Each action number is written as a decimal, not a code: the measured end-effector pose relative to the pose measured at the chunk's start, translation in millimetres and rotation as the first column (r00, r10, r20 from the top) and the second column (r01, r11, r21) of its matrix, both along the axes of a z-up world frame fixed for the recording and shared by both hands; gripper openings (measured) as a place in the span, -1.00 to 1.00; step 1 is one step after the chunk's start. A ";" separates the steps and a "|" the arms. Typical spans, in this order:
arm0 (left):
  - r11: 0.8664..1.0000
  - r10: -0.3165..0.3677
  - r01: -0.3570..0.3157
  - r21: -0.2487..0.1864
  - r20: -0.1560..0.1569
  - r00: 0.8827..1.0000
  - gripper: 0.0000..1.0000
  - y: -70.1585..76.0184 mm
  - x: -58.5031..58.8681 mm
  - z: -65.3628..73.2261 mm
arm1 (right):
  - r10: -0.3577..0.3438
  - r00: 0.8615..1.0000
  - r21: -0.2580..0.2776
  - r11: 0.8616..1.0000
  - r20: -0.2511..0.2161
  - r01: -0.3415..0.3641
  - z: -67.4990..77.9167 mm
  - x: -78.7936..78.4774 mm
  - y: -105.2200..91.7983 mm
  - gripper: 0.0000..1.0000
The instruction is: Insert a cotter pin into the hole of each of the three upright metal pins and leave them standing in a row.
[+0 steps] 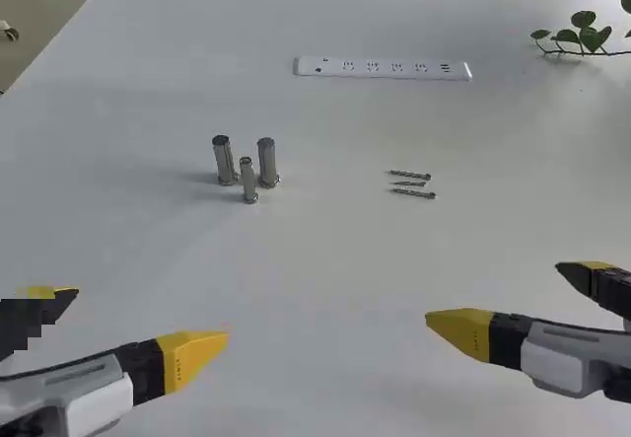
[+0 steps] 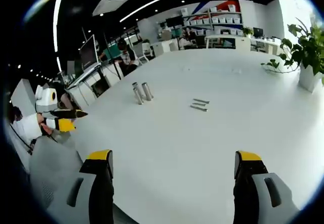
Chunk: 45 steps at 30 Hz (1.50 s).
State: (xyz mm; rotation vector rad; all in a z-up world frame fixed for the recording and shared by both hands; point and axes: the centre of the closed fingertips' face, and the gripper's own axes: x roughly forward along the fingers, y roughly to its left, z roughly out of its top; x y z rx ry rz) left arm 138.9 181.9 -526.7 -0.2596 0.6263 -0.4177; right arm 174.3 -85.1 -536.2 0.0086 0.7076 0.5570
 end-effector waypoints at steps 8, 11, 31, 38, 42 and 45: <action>0.999 -0.018 0.018 0.034 -0.010 1.000 0.99 1.1 -1.1 -3.4 | -0.006 1.000 0.002 1.000 -0.001 0.006 0.4 0.0 -2.0 0.93; 0.999 -0.020 0.020 0.036 -0.015 1.000 0.99 0.8 -1.7 -4.5 | -0.009 1.000 0.000 1.000 -0.005 0.009 -0.4 -0.2 -3.1 0.93; 0.997 -0.054 0.056 0.052 -0.029 0.998 0.98 -1.5 -4.9 -7.3 | -0.008 1.000 -0.003 1.000 -0.011 0.008 -1.1 -1.3 -3.9 0.92; 0.996 -0.060 0.062 0.061 -0.029 0.998 0.98 0.4 -4.3 -6.2 | -0.010 1.000 -0.006 1.000 -0.007 0.010 0.8 -0.7 -4.7 0.92; 0.996 -0.061 0.063 0.065 -0.031 0.998 0.98 1.6 -4.9 -6.6 | -0.009 1.000 -0.007 1.000 -0.010 0.009 0.5 -1.5 -4.5 0.92; 0.996 -0.061 0.063 0.066 -0.033 0.998 0.98 1.9 -5.3 -7.3 | -0.011 1.000 -0.006 1.000 -0.013 0.011 0.1 -1.5 -4.7 0.92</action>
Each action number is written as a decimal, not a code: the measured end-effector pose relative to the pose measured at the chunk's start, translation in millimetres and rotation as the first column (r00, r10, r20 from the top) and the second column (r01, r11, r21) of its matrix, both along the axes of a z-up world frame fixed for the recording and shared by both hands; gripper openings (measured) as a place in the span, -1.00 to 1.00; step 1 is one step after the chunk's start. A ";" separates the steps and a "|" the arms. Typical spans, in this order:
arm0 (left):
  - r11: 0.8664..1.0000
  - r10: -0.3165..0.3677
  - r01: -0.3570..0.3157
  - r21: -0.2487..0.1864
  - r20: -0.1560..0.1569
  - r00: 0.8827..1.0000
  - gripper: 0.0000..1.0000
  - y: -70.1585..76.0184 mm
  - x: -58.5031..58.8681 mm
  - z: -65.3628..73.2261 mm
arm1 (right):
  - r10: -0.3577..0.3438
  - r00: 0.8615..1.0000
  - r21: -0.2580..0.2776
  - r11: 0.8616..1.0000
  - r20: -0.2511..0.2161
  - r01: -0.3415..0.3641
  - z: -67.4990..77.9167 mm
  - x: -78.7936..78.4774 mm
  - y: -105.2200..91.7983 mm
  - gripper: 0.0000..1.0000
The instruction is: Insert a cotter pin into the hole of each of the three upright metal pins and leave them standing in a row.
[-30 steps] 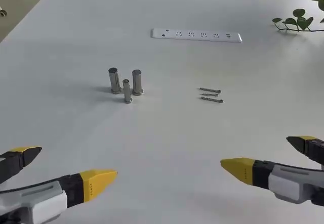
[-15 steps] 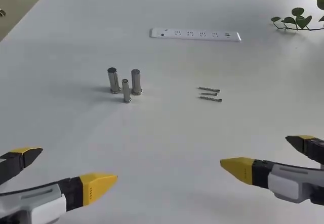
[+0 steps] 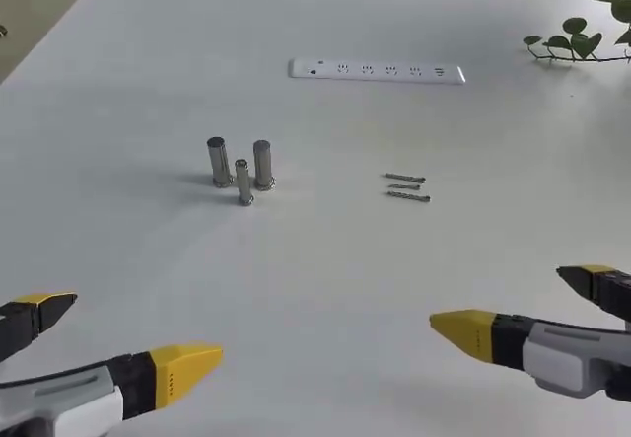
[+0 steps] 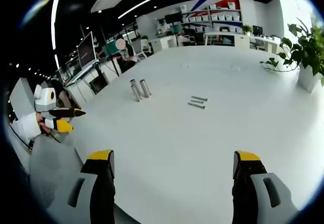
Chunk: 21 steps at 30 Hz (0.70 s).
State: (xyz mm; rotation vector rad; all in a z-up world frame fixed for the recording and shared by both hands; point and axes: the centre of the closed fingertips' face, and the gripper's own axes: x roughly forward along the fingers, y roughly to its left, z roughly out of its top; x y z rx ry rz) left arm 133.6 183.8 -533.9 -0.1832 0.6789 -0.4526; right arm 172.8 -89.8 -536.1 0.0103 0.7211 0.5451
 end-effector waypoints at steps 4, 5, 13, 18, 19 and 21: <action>1.000 0.001 -0.001 0.002 -0.001 1.000 0.98 0.7 0.0 -0.6 | 0.002 1.000 -0.001 1.000 -0.001 -0.002 0.0 0.2 -0.2 0.91; 1.000 0.002 -0.002 0.002 0.000 1.000 0.98 0.9 0.1 -0.5 | 0.002 1.000 -0.002 1.000 -0.001 -0.002 0.0 0.2 -0.2 0.91; 1.000 0.009 -0.009 0.002 -0.001 1.000 0.98 3.4 0.0 -1.4 | -0.003 1.000 -0.013 1.000 -0.004 0.003 -0.4 0.7 -1.5 0.92; 1.000 0.016 -0.016 0.002 0.003 1.000 0.98 6.8 1.5 -1.5 | -0.005 1.000 -0.013 1.000 -0.006 0.005 -0.4 0.1 -1.6 0.91; 1.000 0.017 -0.017 0.003 0.003 1.000 0.98 7.7 1.9 -1.8 | -0.005 1.000 -0.014 1.000 -0.006 0.005 -0.5 -0.1 -1.7 0.91; 1.000 0.022 -0.022 0.007 0.008 1.000 0.98 11.2 3.8 -1.8 | -0.006 1.000 -0.014 1.000 -0.006 0.006 -0.4 -0.1 -1.7 0.91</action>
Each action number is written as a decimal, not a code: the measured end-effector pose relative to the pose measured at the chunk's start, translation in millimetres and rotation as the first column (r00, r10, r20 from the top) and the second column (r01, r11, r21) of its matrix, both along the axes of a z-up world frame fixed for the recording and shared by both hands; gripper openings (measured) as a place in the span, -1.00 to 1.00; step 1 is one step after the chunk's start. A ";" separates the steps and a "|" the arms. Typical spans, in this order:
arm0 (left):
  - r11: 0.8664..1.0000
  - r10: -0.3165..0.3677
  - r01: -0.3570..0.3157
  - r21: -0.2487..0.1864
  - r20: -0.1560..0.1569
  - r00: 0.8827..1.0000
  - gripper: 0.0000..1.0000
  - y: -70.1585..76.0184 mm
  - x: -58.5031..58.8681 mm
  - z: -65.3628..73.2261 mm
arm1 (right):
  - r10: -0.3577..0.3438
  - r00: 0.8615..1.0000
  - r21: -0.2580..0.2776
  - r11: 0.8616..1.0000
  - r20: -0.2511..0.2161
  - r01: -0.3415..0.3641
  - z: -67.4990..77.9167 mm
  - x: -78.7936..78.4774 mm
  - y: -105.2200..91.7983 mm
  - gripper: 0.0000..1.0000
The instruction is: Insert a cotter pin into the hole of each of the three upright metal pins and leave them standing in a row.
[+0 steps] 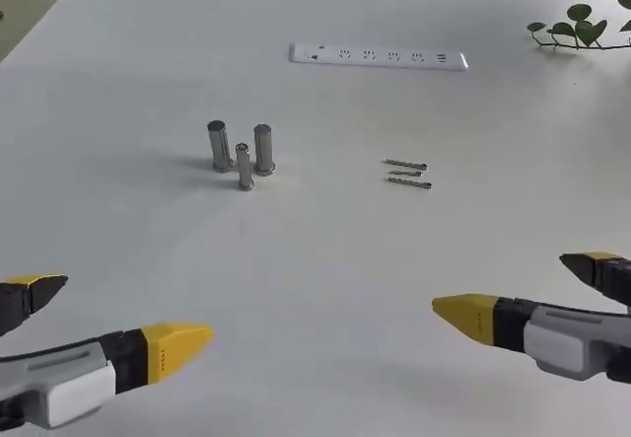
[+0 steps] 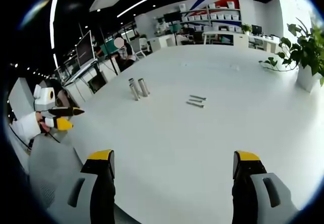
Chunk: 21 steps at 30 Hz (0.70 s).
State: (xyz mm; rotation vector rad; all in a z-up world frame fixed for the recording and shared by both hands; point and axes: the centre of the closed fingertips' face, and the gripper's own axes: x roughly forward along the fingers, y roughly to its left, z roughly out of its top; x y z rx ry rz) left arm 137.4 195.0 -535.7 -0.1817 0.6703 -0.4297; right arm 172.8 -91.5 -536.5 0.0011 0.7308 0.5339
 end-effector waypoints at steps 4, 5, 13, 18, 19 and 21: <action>1.000 -0.006 0.005 0.016 0.019 1.000 0.94 7.8 6.0 3.0 | -0.005 1.000 -0.001 1.000 0.000 0.005 0.9 0.1 -0.1 0.91; 1.000 -0.005 0.004 0.019 0.023 1.000 0.94 9.7 7.9 3.5 | -0.004 1.000 -0.003 1.000 0.000 0.004 1.2 0.3 0.1 0.91; 0.999 -0.007 0.001 0.046 0.125 0.992 0.81 19.8 41.2 13.4 | -0.009 1.000 -0.009 1.000 0.003 0.009 3.0 1.5 1.8 0.91; 0.998 -0.041 0.033 0.051 0.176 0.983 0.66 19.4 65.0 21.8 | -0.004 1.000 -0.017 1.000 -0.003 0.004 2.2 0.9 2.8 0.90; 0.997 -0.053 0.042 0.064 0.198 0.979 0.64 20.2 72.7 25.4 | -0.005 1.000 -0.018 1.000 -0.003 0.005 2.4 1.1 2.7 0.90; 0.996 -0.066 0.050 0.078 0.230 0.971 0.62 21.6 85.4 31.2 | -0.009 1.000 -0.017 1.000 -0.002 0.009 3.0 1.6 2.6 0.90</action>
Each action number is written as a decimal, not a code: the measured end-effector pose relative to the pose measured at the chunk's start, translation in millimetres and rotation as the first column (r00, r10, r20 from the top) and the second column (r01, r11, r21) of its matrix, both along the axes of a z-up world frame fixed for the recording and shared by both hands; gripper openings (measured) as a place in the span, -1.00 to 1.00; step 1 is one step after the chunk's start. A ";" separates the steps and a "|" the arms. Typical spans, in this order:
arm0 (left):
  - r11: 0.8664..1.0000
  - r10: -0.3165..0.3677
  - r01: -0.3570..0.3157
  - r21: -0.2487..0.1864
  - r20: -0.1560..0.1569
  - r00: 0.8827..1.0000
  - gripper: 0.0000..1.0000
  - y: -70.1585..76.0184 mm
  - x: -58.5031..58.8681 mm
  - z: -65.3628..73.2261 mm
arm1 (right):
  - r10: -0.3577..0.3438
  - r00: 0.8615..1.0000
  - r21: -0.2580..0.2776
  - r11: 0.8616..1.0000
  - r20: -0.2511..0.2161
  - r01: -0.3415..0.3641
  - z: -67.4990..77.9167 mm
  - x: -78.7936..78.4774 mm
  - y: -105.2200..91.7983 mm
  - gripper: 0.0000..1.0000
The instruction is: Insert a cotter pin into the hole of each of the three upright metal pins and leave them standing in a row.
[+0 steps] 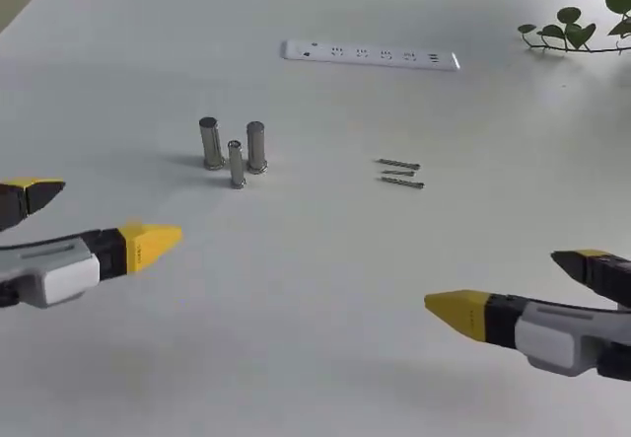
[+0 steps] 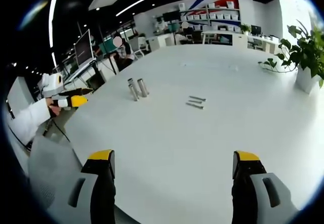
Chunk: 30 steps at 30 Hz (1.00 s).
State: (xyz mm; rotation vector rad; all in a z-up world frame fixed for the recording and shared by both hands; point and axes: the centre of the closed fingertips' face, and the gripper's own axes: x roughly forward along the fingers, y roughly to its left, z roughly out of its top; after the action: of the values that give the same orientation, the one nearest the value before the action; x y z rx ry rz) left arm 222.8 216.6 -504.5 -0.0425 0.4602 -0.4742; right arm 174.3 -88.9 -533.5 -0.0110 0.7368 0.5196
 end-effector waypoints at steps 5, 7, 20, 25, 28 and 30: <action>0.998 -0.042 0.040 0.040 0.054 0.998 0.39 2.3 29.5 8.4 | -0.004 1.000 -0.004 1.000 0.001 0.004 0.7 0.4 -0.6 0.90; 0.997 -0.049 0.045 0.058 0.066 0.997 0.32 3.6 41.0 9.6 | -0.007 1.000 -0.004 1.000 0.002 0.007 1.1 0.5 -0.8 0.90; 0.992 -0.107 0.102 0.078 0.062 0.992 -0.05 -12.4 89.2 -4.8 | -0.032 0.999 -0.008 0.999 -0.007 0.032 -1.4 -2.7 -6.6 0.87; 0.990 -0.120 0.116 0.078 0.049 0.992 -0.16 -22.6 100.8 -14.4 | -0.037 0.999 -0.011 0.999 -0.015 0.037 -2.9 -4.0 -8.0 0.87; 0.989 -0.121 0.117 0.090 0.040 0.992 -0.25 -25.3 106.7 -20.6 | -0.046 0.999 -0.012 0.999 -0.016 0.045 -3.3 -4.5 -8.8 0.87; 0.989 -0.111 0.107 0.103 0.037 0.993 -0.29 -24.6 112.1 -24.5 | -0.048 0.999 -0.012 0.999 -0.019 0.048 -3.8 -5.4 -9.0 0.87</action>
State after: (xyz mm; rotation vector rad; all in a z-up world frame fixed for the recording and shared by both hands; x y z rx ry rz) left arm 334.9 192.1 -528.9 0.0909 0.4453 -0.5576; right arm 168.9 -97.8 -537.2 0.0012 0.7575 0.4706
